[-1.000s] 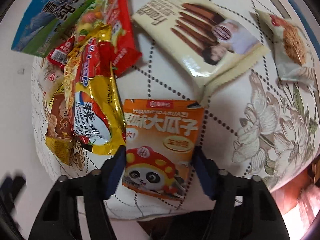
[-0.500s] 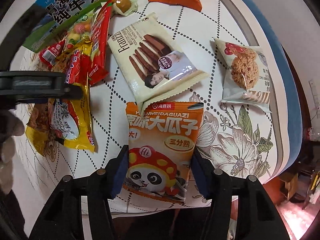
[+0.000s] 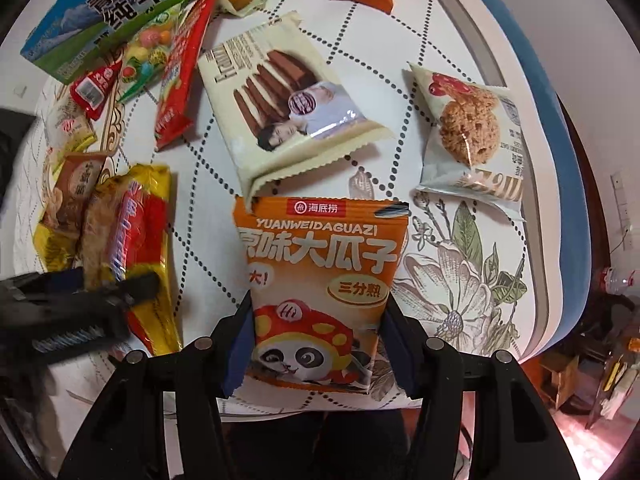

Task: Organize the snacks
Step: 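Carry both packs into the cardboard box and open both tools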

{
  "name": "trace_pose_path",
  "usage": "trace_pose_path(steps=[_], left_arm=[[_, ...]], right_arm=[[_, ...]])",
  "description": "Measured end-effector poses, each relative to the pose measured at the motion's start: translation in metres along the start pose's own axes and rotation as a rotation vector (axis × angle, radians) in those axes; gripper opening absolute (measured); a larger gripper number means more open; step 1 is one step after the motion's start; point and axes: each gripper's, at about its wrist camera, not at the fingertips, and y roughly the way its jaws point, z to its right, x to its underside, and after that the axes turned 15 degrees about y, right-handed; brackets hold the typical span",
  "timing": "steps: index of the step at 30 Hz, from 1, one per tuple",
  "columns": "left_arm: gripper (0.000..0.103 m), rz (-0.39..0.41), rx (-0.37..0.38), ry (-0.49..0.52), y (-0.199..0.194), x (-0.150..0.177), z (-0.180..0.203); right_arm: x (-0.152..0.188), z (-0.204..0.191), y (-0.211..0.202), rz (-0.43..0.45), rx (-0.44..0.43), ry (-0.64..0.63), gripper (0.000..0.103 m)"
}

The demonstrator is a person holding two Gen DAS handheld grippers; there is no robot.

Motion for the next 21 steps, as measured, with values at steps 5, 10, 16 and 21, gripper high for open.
trace_pose_path(steps=[5,10,16,21], left_arm=[[0.085,0.058,-0.007,-0.029,-0.001,0.012,-0.013],[0.085,0.137,-0.025,-0.059,-0.037,0.053,-0.013],[0.085,0.238,0.025,-0.123,-0.098,0.089,-0.052],[0.085,0.351,0.046,-0.174,-0.172,0.073,-0.099]], right_arm=[[0.007,0.0,0.015,0.0,0.035,-0.018,0.06],[0.026,0.009,-0.012,0.006,-0.024,-0.038,0.054],[0.01,0.014,-0.08,0.013,-0.184,-0.064,0.053],[-0.05,-0.002,-0.145,0.071,-0.287,-0.118,0.053]])
